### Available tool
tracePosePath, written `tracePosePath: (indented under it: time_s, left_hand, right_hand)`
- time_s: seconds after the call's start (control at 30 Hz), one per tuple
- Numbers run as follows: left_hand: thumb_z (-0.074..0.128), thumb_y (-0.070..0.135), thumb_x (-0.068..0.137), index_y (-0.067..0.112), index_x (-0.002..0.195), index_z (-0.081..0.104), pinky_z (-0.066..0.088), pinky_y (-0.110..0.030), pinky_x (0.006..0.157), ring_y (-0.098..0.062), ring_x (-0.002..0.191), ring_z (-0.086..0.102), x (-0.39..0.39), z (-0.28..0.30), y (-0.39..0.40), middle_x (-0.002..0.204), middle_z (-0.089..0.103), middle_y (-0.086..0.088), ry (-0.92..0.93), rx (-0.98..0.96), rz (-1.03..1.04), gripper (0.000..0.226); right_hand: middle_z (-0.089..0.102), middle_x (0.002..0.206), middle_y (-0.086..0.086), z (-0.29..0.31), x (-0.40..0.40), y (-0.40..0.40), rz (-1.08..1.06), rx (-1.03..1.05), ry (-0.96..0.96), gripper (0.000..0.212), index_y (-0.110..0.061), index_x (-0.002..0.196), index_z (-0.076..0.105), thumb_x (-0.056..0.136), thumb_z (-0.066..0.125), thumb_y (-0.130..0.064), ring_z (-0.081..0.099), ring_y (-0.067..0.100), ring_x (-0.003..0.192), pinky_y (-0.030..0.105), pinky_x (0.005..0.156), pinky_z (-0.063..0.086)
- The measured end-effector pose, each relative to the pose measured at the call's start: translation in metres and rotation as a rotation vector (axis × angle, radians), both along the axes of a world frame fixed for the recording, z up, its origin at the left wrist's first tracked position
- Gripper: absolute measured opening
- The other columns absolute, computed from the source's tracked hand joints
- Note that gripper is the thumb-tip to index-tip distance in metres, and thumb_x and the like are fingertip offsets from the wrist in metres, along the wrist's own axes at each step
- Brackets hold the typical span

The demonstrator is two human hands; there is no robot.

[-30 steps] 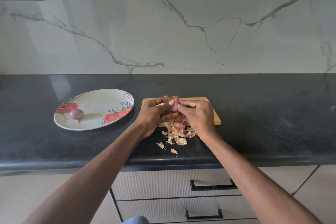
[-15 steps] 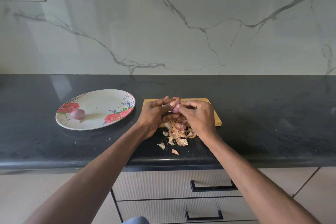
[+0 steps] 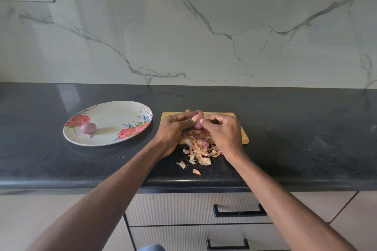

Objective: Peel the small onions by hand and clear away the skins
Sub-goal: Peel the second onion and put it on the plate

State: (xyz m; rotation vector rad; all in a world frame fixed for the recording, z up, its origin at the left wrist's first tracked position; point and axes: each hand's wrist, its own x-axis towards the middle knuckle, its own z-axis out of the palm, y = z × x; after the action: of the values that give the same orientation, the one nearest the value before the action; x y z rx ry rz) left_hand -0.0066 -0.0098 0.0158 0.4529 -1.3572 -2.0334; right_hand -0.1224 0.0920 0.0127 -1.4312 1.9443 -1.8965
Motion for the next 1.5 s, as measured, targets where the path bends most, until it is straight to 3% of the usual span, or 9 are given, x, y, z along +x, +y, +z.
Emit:
tracePosePath:
  time_s: [0.17, 0.3, 0.47, 0.63, 0.77, 0.93, 1.2, 1.37, 1.5]
  left_hand:
    - [0.063, -0.004, 0.091, -0.005, 0.110, 0.071, 0.064, -0.031, 0.071, -0.023, 0.086, 0.076, -0.001, 0.000, -0.001, 0.123, 0.068, -0.020, -0.021, -0.001, 0.020, 0.021]
    - [0.060, -0.005, 0.093, -0.002, 0.110, 0.071, 0.063, -0.029, 0.068, -0.024, 0.082, 0.076, 0.001, 0.001, 0.000, 0.110, 0.074, -0.018, -0.020, -0.006, 0.000, 0.020]
    - [0.058, -0.003, 0.094, -0.003, 0.111, 0.069, 0.063, -0.029, 0.070, -0.026, 0.080, 0.075, 0.001, 0.000, -0.002, 0.100, 0.074, -0.020, -0.004, 0.006, -0.014, 0.021]
    - [0.061, -0.001, 0.094, -0.007, 0.118, 0.061, 0.063, -0.032, 0.072, -0.025, 0.079, 0.074, -0.001, 0.001, -0.002, 0.100, 0.072, -0.021, 0.018, 0.040, 0.008, 0.025]
    - [0.064, -0.001, 0.092, -0.008, 0.117, 0.057, 0.064, -0.036, 0.076, -0.027, 0.081, 0.075, -0.001, 0.000, -0.003, 0.106, 0.071, -0.025, 0.027, 0.034, 0.021, 0.027]
    - [0.070, 0.000, 0.082, -0.005, 0.111, 0.061, 0.063, -0.033, 0.071, -0.028, 0.081, 0.074, -0.001, 0.000, 0.000, 0.103, 0.073, -0.023, 0.044, -0.001, 0.015, 0.031]
    - [0.059, 0.000, 0.096, -0.011, 0.124, 0.058, 0.063, -0.034, 0.071, -0.026, 0.083, 0.072, -0.001, -0.001, -0.004, 0.109, 0.068, -0.025, 0.008, -0.013, -0.003, 0.031]
    - [0.061, -0.001, 0.095, -0.006, 0.117, 0.055, 0.063, -0.032, 0.066, -0.022, 0.072, 0.070, -0.001, 0.000, -0.005, 0.094, 0.068, -0.020, 0.004, 0.038, 0.038, 0.023]
    - [0.059, 0.000, 0.095, -0.003, 0.110, 0.059, 0.061, -0.031, 0.066, -0.021, 0.070, 0.070, -0.001, 0.001, -0.006, 0.093, 0.069, -0.019, 0.006, 0.037, 0.027, 0.015]
  right_hand:
    - [0.074, 0.073, -0.022, 0.000, 0.000, 0.001, -0.008, -0.020, 0.031, 0.025, -0.036, 0.070, 0.076, 0.085, 0.078, -0.017, 0.071, 0.000, 0.081, 0.033, 0.080, 0.059]
    - [0.074, 0.073, -0.018, 0.000, -0.001, 0.000, -0.016, 0.006, -0.013, 0.028, -0.037, 0.067, 0.074, 0.085, 0.078, -0.016, 0.072, 0.003, 0.079, 0.038, 0.080, 0.060]
    - [0.076, 0.080, -0.007, -0.004, -0.005, -0.003, -0.063, 0.025, -0.044, 0.008, -0.017, 0.085, 0.080, 0.088, 0.073, -0.014, 0.073, 0.013, 0.079, 0.042, 0.076, 0.061]
    - [0.076, 0.089, -0.013, -0.001, -0.003, 0.000, -0.017, -0.031, -0.006, 0.007, -0.027, 0.087, 0.079, 0.086, 0.079, -0.021, 0.072, 0.004, 0.088, 0.028, 0.081, 0.059]
    - [0.074, 0.098, -0.005, -0.007, -0.005, -0.005, -0.107, -0.014, 0.149, 0.013, -0.011, 0.095, 0.080, 0.082, 0.081, -0.008, 0.068, 0.004, 0.094, 0.016, 0.085, 0.054]
    - [0.073, 0.100, -0.001, -0.011, -0.006, -0.009, -0.170, -0.004, 0.273, 0.009, -0.006, 0.093, 0.078, 0.085, 0.076, -0.001, 0.062, 0.003, 0.091, 0.003, 0.083, 0.046]
    - [0.070, 0.092, 0.002, -0.012, -0.005, -0.009, -0.161, -0.017, 0.316, 0.006, -0.004, 0.085, 0.072, 0.085, 0.072, 0.002, 0.061, 0.004, 0.084, 0.004, 0.077, 0.045]
    - [0.069, 0.084, 0.002, -0.014, -0.007, -0.010, -0.166, -0.016, 0.227, 0.006, -0.005, 0.083, 0.069, 0.088, 0.070, -0.001, 0.065, 0.012, 0.076, 0.019, 0.068, 0.053]
    - [0.072, 0.094, 0.002, -0.013, -0.009, -0.009, -0.181, -0.003, 0.178, 0.017, -0.007, 0.096, 0.071, 0.088, 0.066, 0.006, 0.067, 0.010, 0.083, 0.013, 0.069, 0.053]
